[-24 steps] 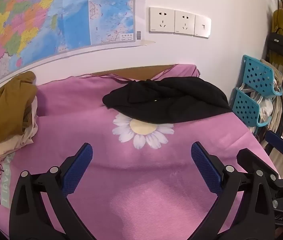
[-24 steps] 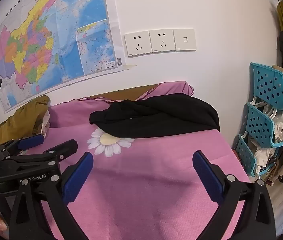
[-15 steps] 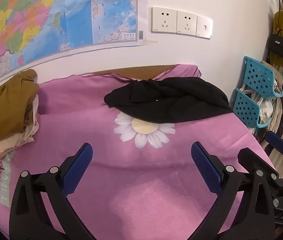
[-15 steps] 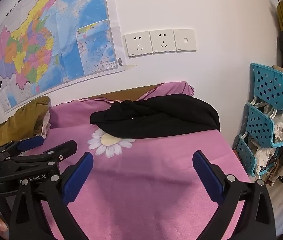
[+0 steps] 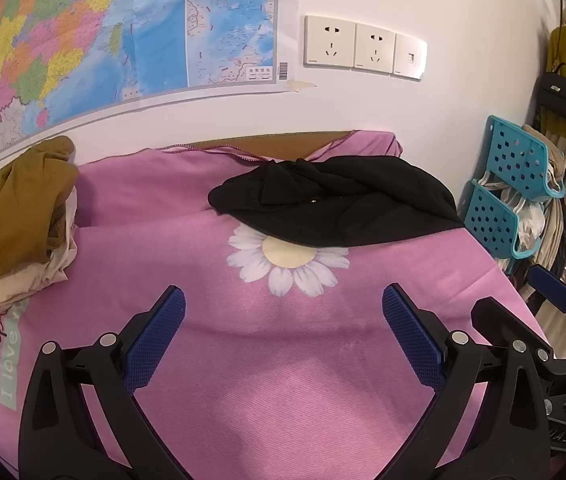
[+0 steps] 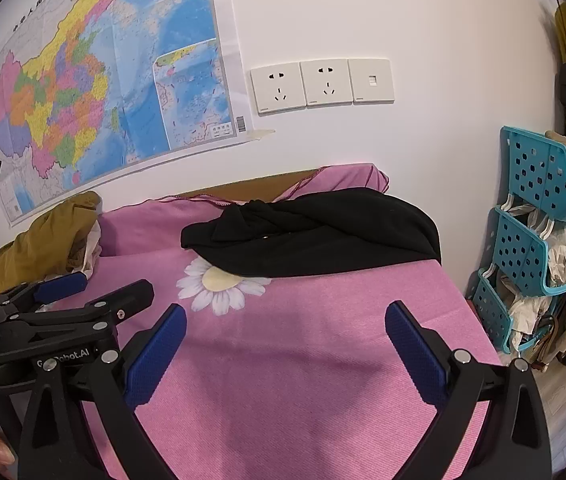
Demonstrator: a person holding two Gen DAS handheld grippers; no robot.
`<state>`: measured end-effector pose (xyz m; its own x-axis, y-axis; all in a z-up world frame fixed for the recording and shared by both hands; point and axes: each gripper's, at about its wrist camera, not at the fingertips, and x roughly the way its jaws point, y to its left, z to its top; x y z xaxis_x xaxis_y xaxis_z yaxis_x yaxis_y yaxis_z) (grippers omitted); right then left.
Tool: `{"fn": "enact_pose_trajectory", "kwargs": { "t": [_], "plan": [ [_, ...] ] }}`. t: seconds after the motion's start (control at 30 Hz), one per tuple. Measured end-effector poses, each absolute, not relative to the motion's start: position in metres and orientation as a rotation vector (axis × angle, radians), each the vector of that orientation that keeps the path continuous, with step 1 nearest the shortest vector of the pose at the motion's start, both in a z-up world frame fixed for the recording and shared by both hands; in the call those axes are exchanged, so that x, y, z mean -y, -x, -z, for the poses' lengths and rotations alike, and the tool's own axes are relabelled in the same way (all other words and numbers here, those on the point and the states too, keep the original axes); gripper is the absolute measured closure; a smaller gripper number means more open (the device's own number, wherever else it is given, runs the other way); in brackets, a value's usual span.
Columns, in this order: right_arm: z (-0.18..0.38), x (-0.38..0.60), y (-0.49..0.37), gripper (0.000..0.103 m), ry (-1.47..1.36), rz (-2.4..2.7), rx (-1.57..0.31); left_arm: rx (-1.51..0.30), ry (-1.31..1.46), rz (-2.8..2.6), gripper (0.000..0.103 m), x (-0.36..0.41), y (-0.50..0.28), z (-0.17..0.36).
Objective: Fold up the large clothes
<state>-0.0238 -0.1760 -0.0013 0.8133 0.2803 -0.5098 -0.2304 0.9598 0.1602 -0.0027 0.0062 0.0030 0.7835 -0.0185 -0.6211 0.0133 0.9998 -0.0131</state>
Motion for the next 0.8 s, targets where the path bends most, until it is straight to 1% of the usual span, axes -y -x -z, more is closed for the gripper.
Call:
{"fn": "enact_pose_trajectory", "kwargs": {
  "t": [0.8],
  "plan": [
    [0.0009,0.1761,0.0225,0.006,-0.098,-0.281,-0.557,-0.673,0.023,0.014,0.005,-0.007,0.0019,-0.001]
  ]
}}
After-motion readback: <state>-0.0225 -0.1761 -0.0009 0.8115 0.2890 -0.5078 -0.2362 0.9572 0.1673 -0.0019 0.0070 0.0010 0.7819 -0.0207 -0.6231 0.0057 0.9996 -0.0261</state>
